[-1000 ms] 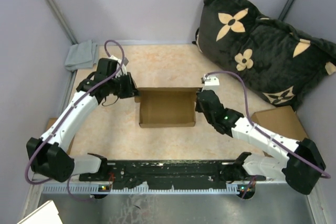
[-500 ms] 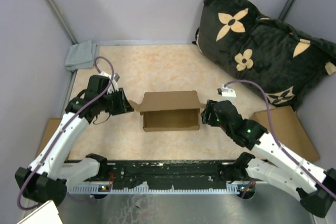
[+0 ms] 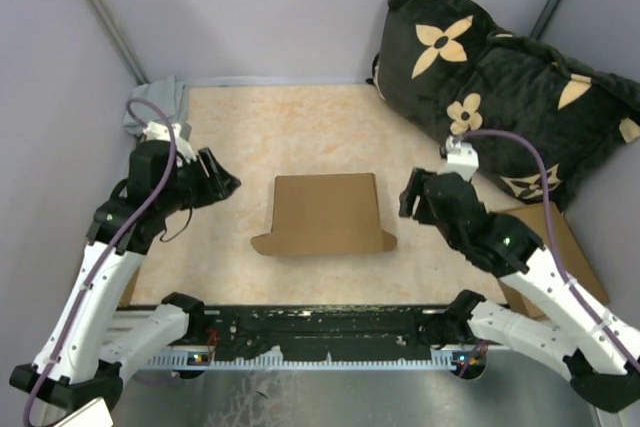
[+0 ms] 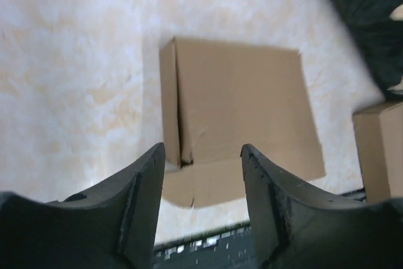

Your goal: Fold the paper box

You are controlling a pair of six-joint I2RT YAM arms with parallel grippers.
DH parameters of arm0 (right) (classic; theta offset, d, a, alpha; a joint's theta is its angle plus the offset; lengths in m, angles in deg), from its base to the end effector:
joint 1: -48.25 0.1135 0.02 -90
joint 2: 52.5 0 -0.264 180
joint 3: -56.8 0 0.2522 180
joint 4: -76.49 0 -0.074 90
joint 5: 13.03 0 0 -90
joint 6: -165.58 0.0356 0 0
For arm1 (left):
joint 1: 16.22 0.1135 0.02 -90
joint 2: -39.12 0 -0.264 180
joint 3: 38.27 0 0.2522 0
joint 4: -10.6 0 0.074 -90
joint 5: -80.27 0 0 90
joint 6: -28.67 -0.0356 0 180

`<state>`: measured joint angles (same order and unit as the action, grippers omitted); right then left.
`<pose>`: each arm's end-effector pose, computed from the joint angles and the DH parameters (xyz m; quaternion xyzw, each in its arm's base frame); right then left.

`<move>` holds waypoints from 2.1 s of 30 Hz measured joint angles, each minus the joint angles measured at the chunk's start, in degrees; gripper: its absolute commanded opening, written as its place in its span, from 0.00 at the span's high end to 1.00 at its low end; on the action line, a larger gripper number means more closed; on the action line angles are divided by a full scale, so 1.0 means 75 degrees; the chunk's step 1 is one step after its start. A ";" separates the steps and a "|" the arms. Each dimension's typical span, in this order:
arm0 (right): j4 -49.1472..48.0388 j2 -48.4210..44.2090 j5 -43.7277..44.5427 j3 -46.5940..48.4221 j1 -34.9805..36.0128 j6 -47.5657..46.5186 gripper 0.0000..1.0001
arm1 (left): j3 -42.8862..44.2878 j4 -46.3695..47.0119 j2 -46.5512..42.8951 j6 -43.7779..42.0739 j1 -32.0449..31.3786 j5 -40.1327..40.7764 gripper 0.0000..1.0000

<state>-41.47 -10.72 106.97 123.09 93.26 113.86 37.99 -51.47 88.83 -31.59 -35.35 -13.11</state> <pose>0.1086 0.0834 0.3302 0.0634 0.8716 0.1103 0.4734 0.1543 -0.0557 0.3640 -0.0687 0.8862 -0.2131 0.4057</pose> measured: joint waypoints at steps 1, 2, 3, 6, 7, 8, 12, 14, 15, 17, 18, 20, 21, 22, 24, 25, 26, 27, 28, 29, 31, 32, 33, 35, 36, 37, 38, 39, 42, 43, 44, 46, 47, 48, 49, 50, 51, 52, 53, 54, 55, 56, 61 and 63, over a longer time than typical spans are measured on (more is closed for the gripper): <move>0.0006 0.0286 0.0082 0.0437 0.0000 -0.0131 0.27 | 0.0219 0.0128 0.0009 -0.0023 0.0000 0.0070 0.38; -0.0006 0.0577 0.0181 0.0880 -0.0003 -0.0283 0.25 | 0.0437 0.0353 0.0047 -0.0064 0.0000 0.0125 0.38; -0.0023 0.0912 0.0268 0.1343 -0.0052 -0.0443 0.25 | 0.0565 0.0525 0.0114 -0.0119 0.0000 0.0128 0.39; -0.0184 0.1897 -0.0102 0.2477 -0.0705 -0.0851 0.25 | 0.1128 0.1049 0.0734 -0.0254 0.0000 -0.0102 0.42; -0.0312 0.2311 -0.0414 0.2824 -0.1142 -0.0968 0.26 | 0.1408 0.1253 0.1177 -0.0294 0.0000 -0.0268 0.45; -0.0385 0.2719 -0.0720 0.3115 -0.1553 -0.1035 0.27 | 0.1693 0.1451 0.1702 -0.0335 0.0000 -0.0443 0.47; -0.0796 0.4150 -0.1789 0.3535 -0.2317 -0.1236 0.31 | 0.2419 0.1856 0.3713 -0.0484 0.0000 -0.1215 0.51; -0.0994 0.4572 -0.2375 0.3214 -0.2326 -0.1306 0.32 | 0.2212 0.1883 0.4357 -0.0565 -0.0003 -0.1559 0.52; -0.1075 0.4666 -0.2570 0.3005 -0.2326 -0.1306 0.33 | 0.1903 0.1935 0.4500 -0.0612 -0.0003 -0.1693 0.52; -0.1297 0.4788 -0.3037 0.2355 -0.2317 -0.1303 0.34 | 0.1110 0.1958 0.4485 -0.0694 -0.0006 -0.1891 0.52; -0.1445 0.4829 -0.3258 0.1973 -0.2317 -0.1294 0.35 | 0.0787 0.1961 0.4450 -0.0720 -0.0015 -0.1958 0.52; -0.1714 0.4951 -0.3605 0.1244 -0.2285 -0.1265 0.35 | -0.0009 0.2049 0.4357 -0.0761 -0.0023 -0.2154 0.52; -0.1813 0.5056 -0.3745 0.0901 -0.2261 -0.1236 0.35 | -0.0300 0.2060 0.4348 -0.0769 -0.0038 -0.2247 0.52; -0.1909 0.5199 -0.3873 0.0609 -0.2235 -0.1218 0.35 | -0.0568 0.2104 0.4348 -0.0766 -0.0058 -0.2337 0.52; -0.2090 0.5552 -0.4048 0.0224 -0.2159 -0.1189 0.35 | -0.1070 0.2238 0.4374 -0.0758 -0.0134 -0.2448 0.52; -0.2244 0.5744 -0.4202 0.0149 -0.2133 -0.1116 0.35 | -0.1259 0.2273 0.4433 -0.0752 -0.0201 -0.2477 0.52; -0.2343 0.5829 -0.4304 0.0172 -0.2127 -0.1113 0.35 | -0.1361 0.2273 0.4538 -0.0755 -0.0280 -0.2448 0.52; -0.2425 0.5898 -0.4345 0.0236 -0.2110 -0.1122 0.35 | -0.1387 0.2270 0.4674 -0.0784 -0.0326 -0.2378 0.52; -0.2483 0.5971 -0.4351 0.0286 -0.2095 -0.1134 0.35 | -0.1378 0.2270 0.4829 -0.0801 -0.0358 -0.2299 0.52; -0.2480 0.6047 -0.4357 0.0338 -0.2087 -0.1142 0.35 | -0.1332 0.2261 0.4975 -0.0807 -0.0367 -0.2261 0.52; -0.2430 0.6202 -0.4366 0.0484 -0.2078 -0.1160 0.35 | -0.1172 0.2124 0.5135 -0.0836 -0.0370 -0.2174 0.52; -0.2433 0.6248 -0.4351 0.0536 -0.2075 -0.1163 0.35 | -0.1081 0.2049 0.5202 -0.0863 -0.0385 -0.2127 0.52; -0.2419 0.6318 -0.4328 0.0618 -0.2075 -0.1169 0.35 | -0.0976 0.1973 0.5286 -0.0889 -0.0396 -0.2075 0.52; -0.2413 0.6493 -0.4275 0.0784 -0.2075 -0.1201 0.35 | -0.0734 0.1804 0.5476 -0.0944 -0.0405 -0.1970 0.52; -0.2407 0.6592 -0.4266 0.0883 -0.2075 -0.1233 0.35 | -0.0632 0.1740 0.5555 -0.0968 -0.0405 -0.1923 0.52; -0.2413 0.6712 -0.4261 0.1008 -0.2075 -0.1250 0.35 | -0.0519 0.1661 0.5636 -0.0988 -0.0408 -0.1868 0.52; -0.2439 0.6819 -0.4255 0.1119 -0.2075 -0.1279 0.35 | -0.0411 0.1600 0.5712 -0.1011 -0.0405 -0.1816 0.52; -0.2465 0.6886 -0.4240 0.1186 -0.2075 -0.1300 0.35 | -0.0341 0.1574 0.5764 -0.1026 -0.0405 -0.1778 0.52; -0.2451 0.7210 -0.4164 0.1577 -0.2075 -0.1390 0.36 | -0.0026 0.1457 0.5968 -0.1049 -0.0399 -0.1649 0.51; -0.2404 0.7393 -0.4121 0.1813 -0.2078 -0.1445 0.36 | 0.0099 0.1413 0.6053 -0.1075 -0.0399 -0.1594 0.51; -0.2337 0.7621 -0.4060 0.2116 -0.2078 -0.1501 0.36 | 0.0315 0.1349 0.6193 -0.1119 -0.0396 -0.1510 0.50; -0.2197 0.8157 -0.3879 0.2838 -0.2095 -0.1623 0.36 | 0.0892 0.1192 0.6612 -0.1215 -0.0358 -0.1288 0.50; -0.2116 0.8460 -0.3756 0.3270 -0.2119 -0.1696 0.35 | 0.1250 0.1078 0.6866 -0.1265 -0.0321 -0.1195 0.50; -0.2081 0.8740 -0.3614 0.3652 -0.2145 -0.1763 0.36 | 0.1696 0.0965 0.7178 -0.1341 -0.0268 -0.1084 0.49; -0.2011 0.8985 -0.3491 0.4016 -0.2174 -0.1821 0.36 | 0.2110 0.0889 0.7469 -0.1405 -0.0216 -0.0991 0.49; -0.1874 0.9317 -0.3348 0.4514 -0.2206 -0.1886 0.36 | 0.2678 0.0769 0.7845 -0.1483 -0.0149 -0.0909 0.49; -0.1763 0.9573 -0.3273 0.4896 -0.2232 -0.1926 0.35 | 0.3048 0.0746 0.8113 -0.1547 -0.0087 -0.0851 0.49; -0.1638 0.9862 -0.3185 0.5336 -0.2259 -0.1976 0.35 | 0.3573 0.0694 0.8460 -0.1612 0.0000 -0.0801 0.49; -0.1536 1.0188 -0.3101 0.5831 -0.2294 -0.2034 0.36 | 0.3928 0.0662 0.8708 -0.1664 0.0073 -0.0772 0.49; -0.1469 1.0398 -0.3069 0.6140 -0.2317 -0.2075 0.35 | 0.4403 0.0621 0.9020 -0.1722 0.0178 -0.0766 0.49; -0.1361 1.0666 -0.3025 0.6563 -0.2346 -0.2110 0.35 | 0.4692 0.0624 0.9215 -0.1751 0.0259 -0.0769 0.49; -0.1297 1.0850 -0.3025 0.6840 -0.2361 -0.2142 0.36 | 0.5015 0.0615 0.9425 -0.1775 0.0356 -0.0775 0.49; -0.1049 1.1441 -0.3156 0.7796 -0.2393 -0.2165 0.35 | 0.5639 0.0731 0.9850 -0.1781 0.0743 -0.0959 0.47; -0.1020 1.1468 -0.3203 0.7868 -0.2396 -0.2162 0.35 | 0.5639 0.0778 0.9850 -0.1778 0.0822 -0.1032 0.45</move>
<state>-49.12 75.29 82.95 182.11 75.30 97.65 80.28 -45.64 162.71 -44.92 -29.19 -20.85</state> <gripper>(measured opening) 0.644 0.529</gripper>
